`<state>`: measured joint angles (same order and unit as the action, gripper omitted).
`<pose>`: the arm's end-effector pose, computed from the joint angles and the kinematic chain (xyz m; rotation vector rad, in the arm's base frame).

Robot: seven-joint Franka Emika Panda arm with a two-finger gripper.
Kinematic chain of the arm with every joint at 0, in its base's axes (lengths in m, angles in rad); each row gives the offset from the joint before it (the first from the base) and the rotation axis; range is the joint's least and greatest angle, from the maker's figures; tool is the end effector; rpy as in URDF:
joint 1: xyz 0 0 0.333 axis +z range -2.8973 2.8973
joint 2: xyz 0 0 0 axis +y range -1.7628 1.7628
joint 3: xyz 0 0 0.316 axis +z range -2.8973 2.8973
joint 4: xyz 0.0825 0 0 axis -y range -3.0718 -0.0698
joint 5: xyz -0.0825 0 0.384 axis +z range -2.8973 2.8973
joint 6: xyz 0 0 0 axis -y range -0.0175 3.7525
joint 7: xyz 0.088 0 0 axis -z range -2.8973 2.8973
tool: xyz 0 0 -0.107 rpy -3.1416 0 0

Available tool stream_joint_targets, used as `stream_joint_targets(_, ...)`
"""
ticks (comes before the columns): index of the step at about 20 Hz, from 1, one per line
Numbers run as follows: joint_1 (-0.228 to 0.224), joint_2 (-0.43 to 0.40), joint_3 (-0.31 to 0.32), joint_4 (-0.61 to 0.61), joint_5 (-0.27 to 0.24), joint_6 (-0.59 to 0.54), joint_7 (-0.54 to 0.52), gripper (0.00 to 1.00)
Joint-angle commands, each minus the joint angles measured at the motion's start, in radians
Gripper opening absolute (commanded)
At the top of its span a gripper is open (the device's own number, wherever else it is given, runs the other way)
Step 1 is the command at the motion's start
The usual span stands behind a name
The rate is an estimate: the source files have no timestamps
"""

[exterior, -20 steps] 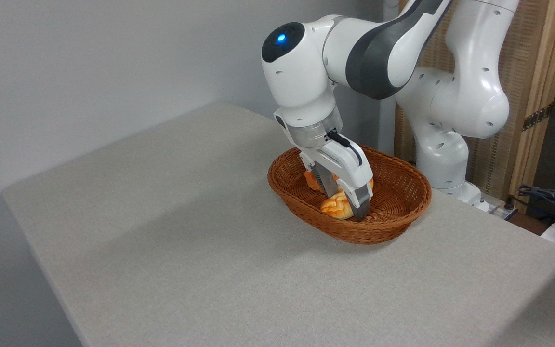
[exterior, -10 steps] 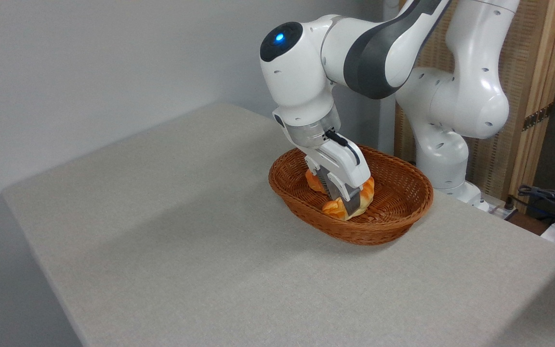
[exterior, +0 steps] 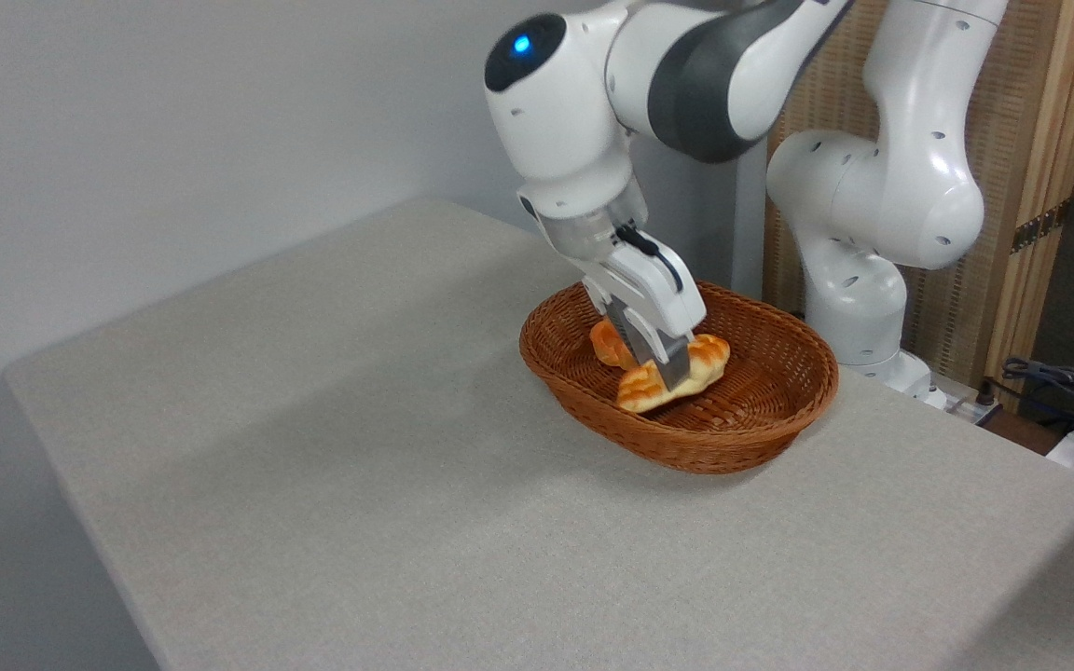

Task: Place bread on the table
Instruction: 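Lift the braided bread out of the basket and carry it over the rim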

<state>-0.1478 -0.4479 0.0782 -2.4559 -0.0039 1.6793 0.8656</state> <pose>0.3683 -0.0254 0.4355 2.6247 -1.3456 -0.4321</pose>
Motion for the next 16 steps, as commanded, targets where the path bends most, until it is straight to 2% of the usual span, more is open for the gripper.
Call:
stream_joint_targets(1,-0.018,0.006,0.006,0.048,-0.019,-0.035,0.009,0.23)
stream_joint_targets(9,-0.018,0.006,0.006,0.109,-0.045,-0.079,0.013,0.20)
stream_joint_targets(11,-0.018,0.006,0.008,0.120,-0.045,-0.084,0.019,0.14)
stream_joint_targets(12,-0.018,0.006,0.008,0.121,-0.045,-0.090,0.021,0.06)
stream_joint_targets(16,-0.016,0.008,0.009,0.150,-0.045,-0.116,0.023,0.06)
